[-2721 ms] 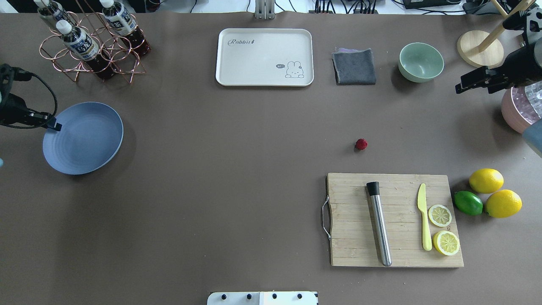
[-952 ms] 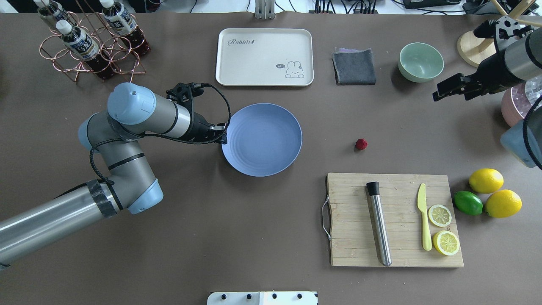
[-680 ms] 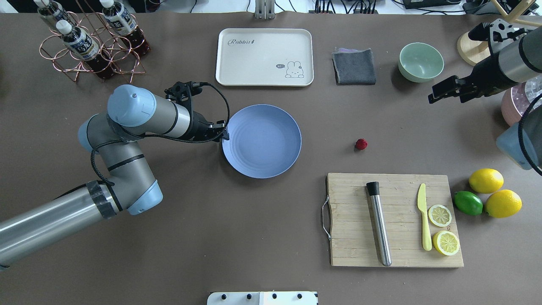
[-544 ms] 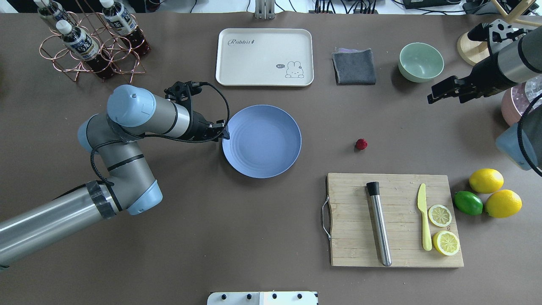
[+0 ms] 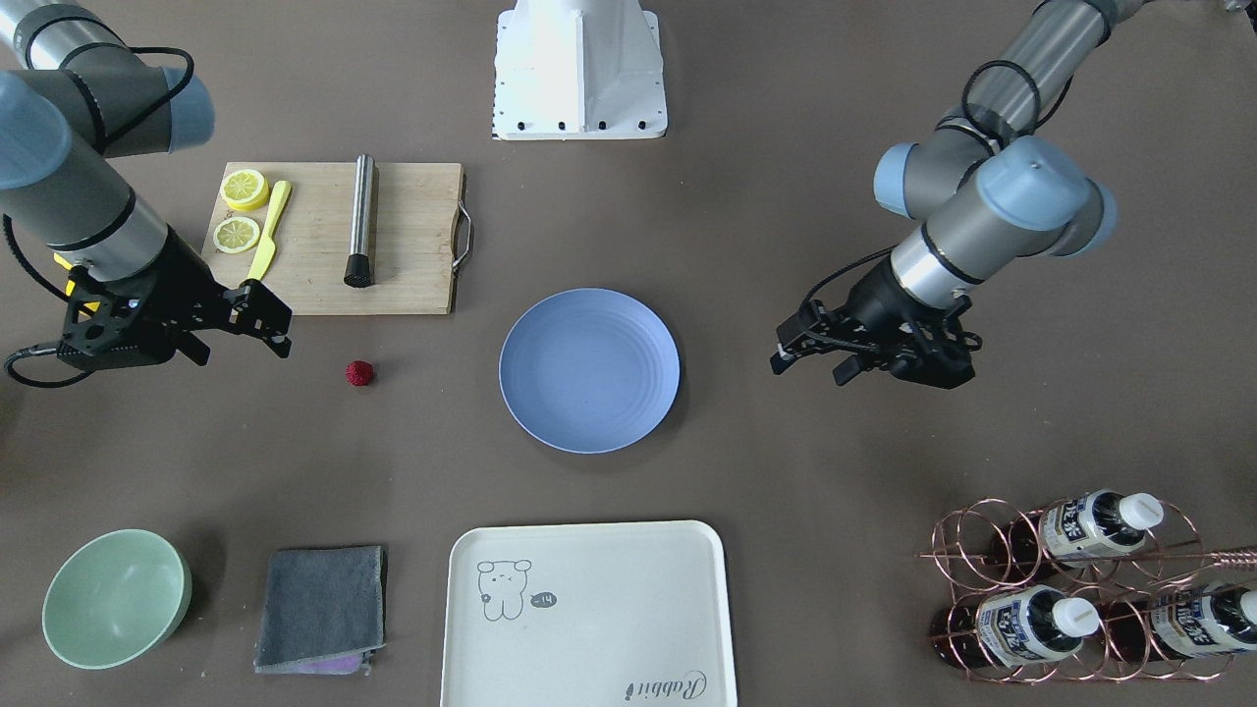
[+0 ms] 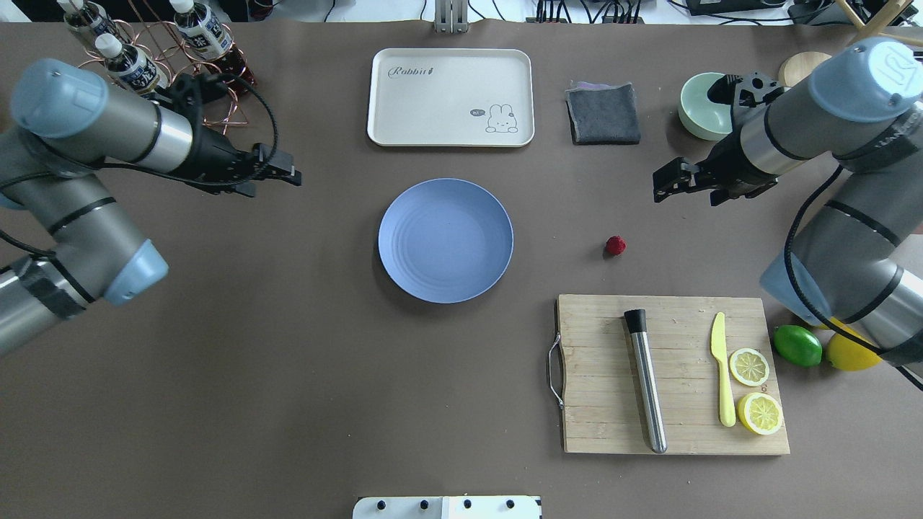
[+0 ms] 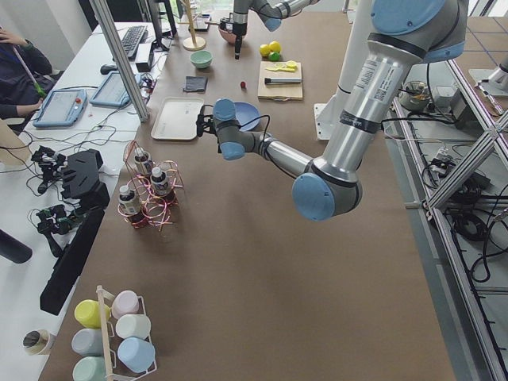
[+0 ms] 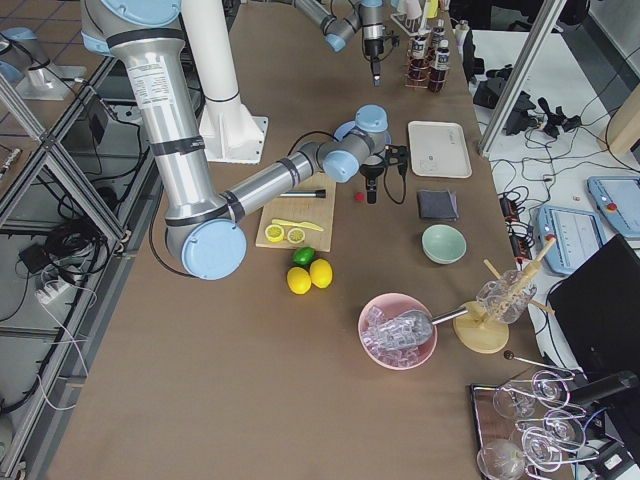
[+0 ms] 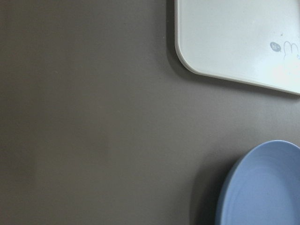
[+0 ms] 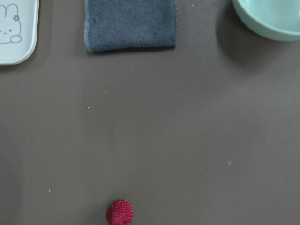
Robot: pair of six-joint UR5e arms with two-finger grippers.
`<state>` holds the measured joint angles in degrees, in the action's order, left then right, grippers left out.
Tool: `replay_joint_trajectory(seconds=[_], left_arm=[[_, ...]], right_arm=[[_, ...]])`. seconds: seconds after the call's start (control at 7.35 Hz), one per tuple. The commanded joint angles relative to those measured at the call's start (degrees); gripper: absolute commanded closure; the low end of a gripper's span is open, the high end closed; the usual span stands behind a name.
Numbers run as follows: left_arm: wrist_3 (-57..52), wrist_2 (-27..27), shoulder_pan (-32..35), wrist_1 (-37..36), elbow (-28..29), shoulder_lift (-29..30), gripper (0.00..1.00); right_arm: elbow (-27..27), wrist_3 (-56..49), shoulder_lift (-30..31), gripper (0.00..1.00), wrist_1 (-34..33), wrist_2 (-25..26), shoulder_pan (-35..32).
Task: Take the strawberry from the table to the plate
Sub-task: 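Withdraw the left gripper while moving the right gripper above the strawberry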
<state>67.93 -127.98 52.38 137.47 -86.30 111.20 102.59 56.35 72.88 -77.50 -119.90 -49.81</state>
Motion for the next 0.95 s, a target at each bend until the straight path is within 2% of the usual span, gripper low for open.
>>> replay_joint_trajectory(seconds=[0.0,0.14,0.27,0.54,0.68,0.82], left_arm=[[-17.6,-9.5,13.7,-1.9,-3.3,-12.4,0.02],[-30.1,-11.8,21.3,-7.3,-3.3,-16.2,0.02],[-43.2,-11.8,27.8,-14.9,-3.3,-18.1,0.02],[-64.4,-11.8,37.6,-28.3,-2.7,-18.6,0.02],[-70.9,-11.9,41.4,-34.1,-2.7,-18.6,0.02],[-74.8,-11.7,43.3,-35.6,-2.7,-19.1,0.02]], right_arm=[[0.8,4.4,-4.7,0.05,-9.5,6.5,6.9],[0.3,5.6,-4.9,0.05,-9.5,7.4,9.2],[-0.7,5.4,-5.0,0.05,-9.4,8.9,10.7],[-4.0,3.8,-5.8,0.06,-8.9,9.1,11.0],[-6.0,1.0,-5.8,0.07,-7.8,9.1,10.9],[-9.1,0.4,-7.6,0.08,-5.4,9.1,10.3]])
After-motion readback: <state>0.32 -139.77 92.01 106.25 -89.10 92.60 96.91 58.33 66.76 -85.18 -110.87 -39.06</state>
